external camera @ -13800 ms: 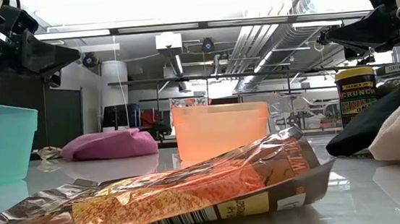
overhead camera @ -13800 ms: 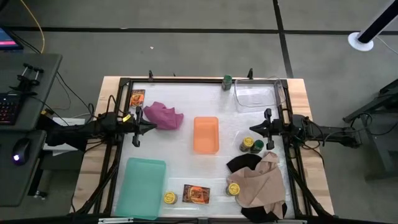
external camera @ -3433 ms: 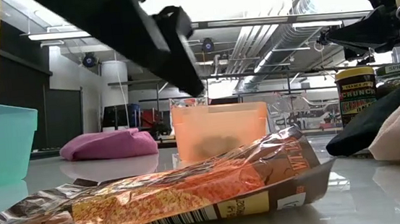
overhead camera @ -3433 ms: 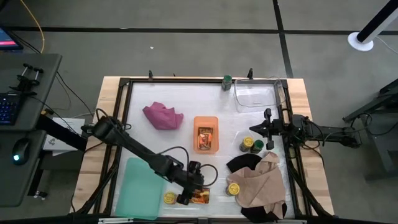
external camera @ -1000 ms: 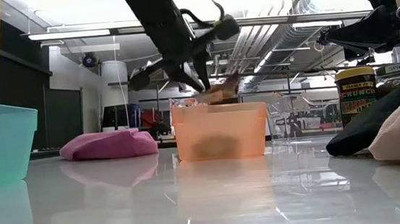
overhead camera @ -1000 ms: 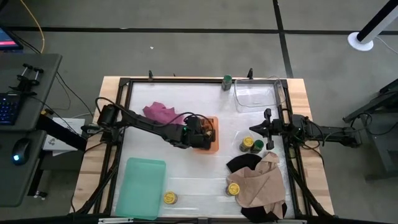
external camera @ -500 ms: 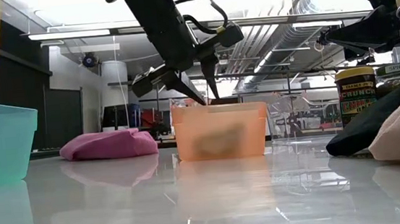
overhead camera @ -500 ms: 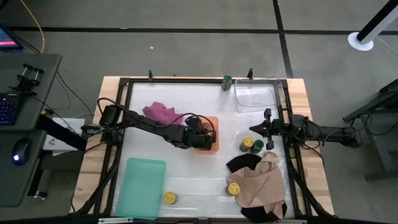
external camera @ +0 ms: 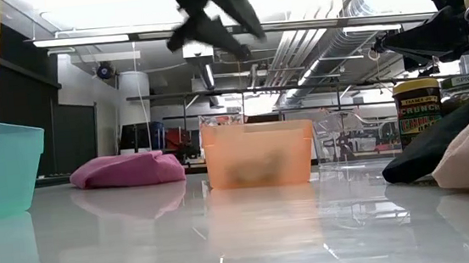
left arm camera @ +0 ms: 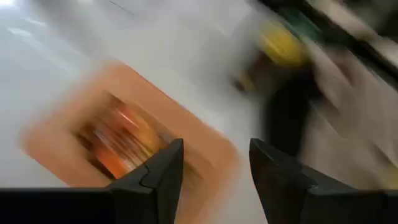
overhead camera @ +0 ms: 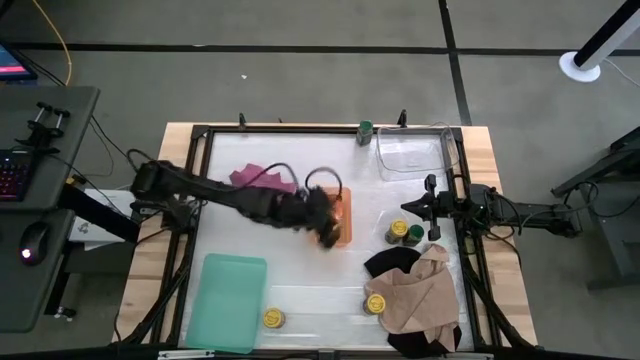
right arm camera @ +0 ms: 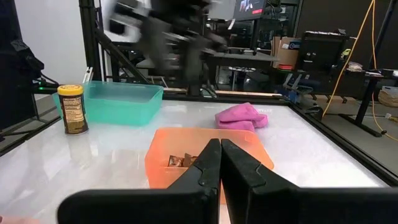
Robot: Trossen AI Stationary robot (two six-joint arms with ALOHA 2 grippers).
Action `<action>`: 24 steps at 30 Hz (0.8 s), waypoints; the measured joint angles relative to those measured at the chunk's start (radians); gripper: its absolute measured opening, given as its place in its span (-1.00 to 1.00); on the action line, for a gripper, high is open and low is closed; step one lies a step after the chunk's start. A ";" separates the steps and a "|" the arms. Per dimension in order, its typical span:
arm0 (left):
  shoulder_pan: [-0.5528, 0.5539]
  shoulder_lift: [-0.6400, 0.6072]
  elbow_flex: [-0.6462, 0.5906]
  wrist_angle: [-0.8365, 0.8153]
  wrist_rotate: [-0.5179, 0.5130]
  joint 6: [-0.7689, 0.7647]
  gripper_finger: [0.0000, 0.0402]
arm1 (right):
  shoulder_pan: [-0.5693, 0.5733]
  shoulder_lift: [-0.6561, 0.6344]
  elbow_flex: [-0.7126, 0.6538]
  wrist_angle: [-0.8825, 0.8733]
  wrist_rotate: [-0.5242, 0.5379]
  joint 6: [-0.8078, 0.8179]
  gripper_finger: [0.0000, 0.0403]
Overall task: Sort spices by type
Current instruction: Put the top right yellow seasoning bottle into the transparent bin
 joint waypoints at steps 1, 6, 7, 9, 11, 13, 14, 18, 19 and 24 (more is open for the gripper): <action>-0.031 -0.014 0.000 -0.013 0.041 0.012 -0.13 | 0.000 0.000 0.000 0.000 0.000 0.000 -1.00; -0.241 -0.089 0.000 -0.092 -0.009 0.070 -0.07 | 0.000 0.000 0.000 0.000 0.000 0.000 -1.00; -0.288 -0.104 -0.001 -0.122 -0.060 0.068 -0.07 | 0.000 0.000 0.000 0.000 0.000 0.000 -1.00; -0.365 -0.142 -0.036 -0.142 -0.148 0.036 -0.06 | 0.000 0.000 0.000 0.000 0.000 0.000 -1.00; -0.426 -0.192 -0.097 -0.144 -0.210 -0.025 -0.06 | 0.000 0.000 0.000 0.000 0.000 0.000 -1.00; -0.473 -0.252 -0.177 -0.122 -0.251 -0.112 -0.06 | 0.000 0.000 0.000 0.000 0.000 0.000 -1.00; -0.493 -0.285 -0.223 -0.100 -0.269 -0.153 -0.06 | 0.000 0.000 0.000 0.000 0.000 0.000 -1.00; -0.540 -0.418 -0.439 0.139 -0.316 -0.188 -0.06 | 0.000 0.000 0.000 0.000 0.000 0.000 -1.00; -0.538 -0.447 -0.491 0.234 -0.314 -0.156 -0.06 | 0.000 0.000 0.000 0.000 0.000 0.000 -1.00; -0.446 -0.515 -0.653 0.645 -0.196 -0.001 -0.06 | 0.000 0.000 0.000 0.000 0.000 0.000 -1.00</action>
